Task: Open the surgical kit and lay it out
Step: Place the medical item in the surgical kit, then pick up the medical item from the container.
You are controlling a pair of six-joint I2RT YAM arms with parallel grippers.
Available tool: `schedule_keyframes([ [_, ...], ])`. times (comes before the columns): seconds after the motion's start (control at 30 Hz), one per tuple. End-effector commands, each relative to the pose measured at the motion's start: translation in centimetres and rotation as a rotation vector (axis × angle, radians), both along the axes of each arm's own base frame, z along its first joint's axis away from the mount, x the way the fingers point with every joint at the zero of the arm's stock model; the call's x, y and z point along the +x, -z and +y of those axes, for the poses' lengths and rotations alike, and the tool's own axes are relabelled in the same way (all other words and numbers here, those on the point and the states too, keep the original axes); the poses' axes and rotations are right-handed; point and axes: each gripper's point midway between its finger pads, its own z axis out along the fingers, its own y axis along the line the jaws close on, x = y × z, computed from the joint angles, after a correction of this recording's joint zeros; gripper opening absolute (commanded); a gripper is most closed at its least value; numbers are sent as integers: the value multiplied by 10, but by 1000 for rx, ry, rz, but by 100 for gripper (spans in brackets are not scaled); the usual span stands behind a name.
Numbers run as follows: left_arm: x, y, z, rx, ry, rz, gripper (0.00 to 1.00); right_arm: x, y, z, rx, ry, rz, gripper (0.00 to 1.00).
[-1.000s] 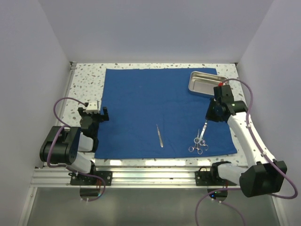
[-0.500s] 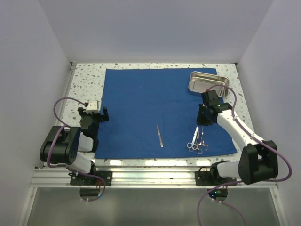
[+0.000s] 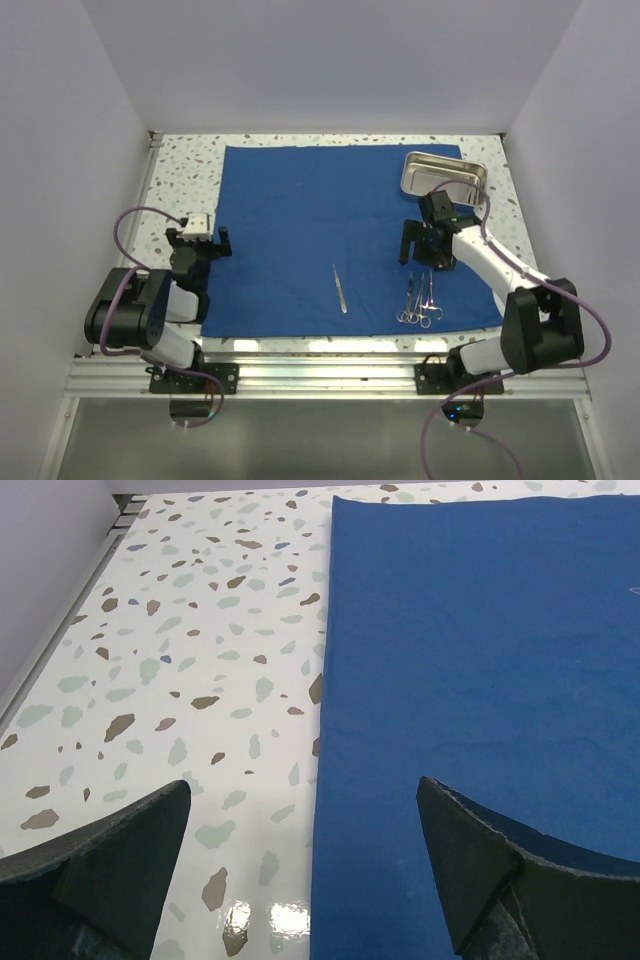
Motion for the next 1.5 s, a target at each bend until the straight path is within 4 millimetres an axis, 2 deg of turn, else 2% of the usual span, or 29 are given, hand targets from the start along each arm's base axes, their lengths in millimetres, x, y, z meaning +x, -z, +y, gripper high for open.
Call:
schedule_keyframes([
  [0.0,8,-32,2,8,-15,-117,100,35,-48,-4,-56,-7,-117,88],
  [0.07,8,-31,1,7,-14,-114,100,51,-69,-7,-87,-17,-155,91],
  [0.1,8,-32,1,7,-12,-115,100,67,-97,-5,-86,-21,-214,91],
  [0.17,8,-31,1,7,-14,-115,100,84,-114,-3,-100,-22,-231,91],
  [0.2,8,-31,1,7,-14,-114,100,104,-145,1,-87,-24,-304,91],
  [0.23,8,-31,2,7,-15,-114,100,114,-152,4,-91,-28,-316,91],
  [0.27,8,-32,1,7,-14,-115,100,125,-146,3,-115,-26,-289,91],
  [0.3,8,-31,1,7,-14,-112,100,143,-165,5,-116,-20,-335,91],
  [0.33,8,-31,1,7,-12,-111,100,152,-168,5,-130,-18,-339,91],
  [0.37,9,-31,1,7,-12,-111,100,163,-149,3,-164,-18,-280,91],
  [0.4,8,-30,2,7,-15,-106,100,179,-166,1,-182,-6,-327,91],
  [0.43,8,-30,1,7,-12,-106,100,187,-165,-3,-193,9,-325,91],
  [0.47,8,-30,1,7,-12,-106,100,199,-143,-7,-205,25,-279,91],
  [0.5,9,-31,1,7,-12,-109,100,209,-149,-10,-180,56,-300,91],
  [0.6,9,-32,1,7,-14,-112,100,232,-124,-45,-143,169,-255,89],
  [0.67,8,-31,2,7,-14,-112,100,244,-120,-57,-149,197,-266,89],
  [0.7,8,-31,1,7,-12,-112,100,248,-107,-69,-162,210,-241,89],
  [0.77,8,-31,1,7,-12,-114,100,257,-100,-78,-166,222,-246,89],
  [0.8,8,-31,1,7,-14,-114,100,261,-100,-90,-167,239,-252,89],
  [0.83,8,-31,1,7,-14,-115,100,266,-88,-94,-162,241,-233,88],
  [0.9,8,-32,1,10,-12,-121,100,273,-87,-100,-155,246,-241,88],
  [0.93,8,-33,1,10,-12,-124,100,275,-72,-118,-156,277,-214,87],
  [1.0,8,-33,2,9,-14,-127,100,279,-62,-128,-131,294,-203,86],
  [1.03,8,-33,1,9,-12,-126,100,281,-49,-130,-124,298,-182,85],
  [1.17,8,-31,1,6,-12,-112,100,292,-28,-145,-118,326,-167,84],
  [1.3,8,-31,1,6,-11,-106,100,304,-13,-164,-119,360,-172,81],
  [1.47,8,-31,1,6,-12,-108,100,321,-7,-172,-87,374,-216,79],
])
